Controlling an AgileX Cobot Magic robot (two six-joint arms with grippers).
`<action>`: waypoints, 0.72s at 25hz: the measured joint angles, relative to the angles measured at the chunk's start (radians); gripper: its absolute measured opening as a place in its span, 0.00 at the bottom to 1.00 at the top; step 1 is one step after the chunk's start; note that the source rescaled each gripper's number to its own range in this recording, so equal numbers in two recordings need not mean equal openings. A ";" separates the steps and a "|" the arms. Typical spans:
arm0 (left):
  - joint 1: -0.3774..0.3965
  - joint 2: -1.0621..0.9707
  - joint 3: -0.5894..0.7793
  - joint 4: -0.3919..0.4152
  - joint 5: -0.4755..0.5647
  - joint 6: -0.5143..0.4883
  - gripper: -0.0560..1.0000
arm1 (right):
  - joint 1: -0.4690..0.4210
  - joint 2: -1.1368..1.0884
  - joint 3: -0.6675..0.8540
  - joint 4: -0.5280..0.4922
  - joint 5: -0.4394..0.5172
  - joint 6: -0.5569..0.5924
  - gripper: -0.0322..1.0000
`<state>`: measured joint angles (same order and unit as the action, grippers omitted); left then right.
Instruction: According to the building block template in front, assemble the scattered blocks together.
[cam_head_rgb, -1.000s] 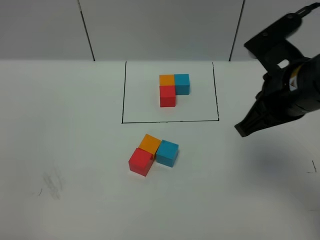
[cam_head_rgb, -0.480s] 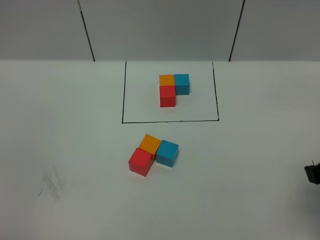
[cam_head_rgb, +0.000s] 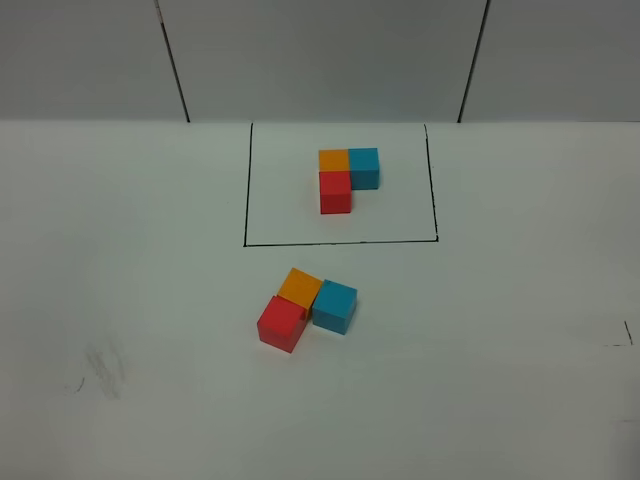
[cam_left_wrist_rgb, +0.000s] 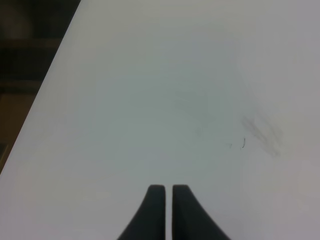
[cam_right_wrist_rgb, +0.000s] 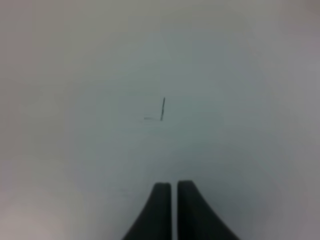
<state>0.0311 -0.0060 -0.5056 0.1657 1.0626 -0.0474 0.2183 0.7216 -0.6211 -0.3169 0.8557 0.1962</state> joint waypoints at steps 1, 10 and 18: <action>0.000 0.000 0.000 0.000 0.000 0.000 0.06 | 0.000 0.000 0.000 -0.001 0.002 0.008 0.03; 0.000 0.000 0.000 0.000 0.000 0.000 0.06 | 0.000 -0.001 0.000 -0.080 0.085 0.069 0.03; 0.000 0.000 0.000 0.000 0.000 0.000 0.06 | 0.000 -0.001 -0.094 -0.100 0.129 0.111 0.03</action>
<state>0.0311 -0.0060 -0.5056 0.1657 1.0626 -0.0474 0.2183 0.7204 -0.7147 -0.4172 0.9850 0.3069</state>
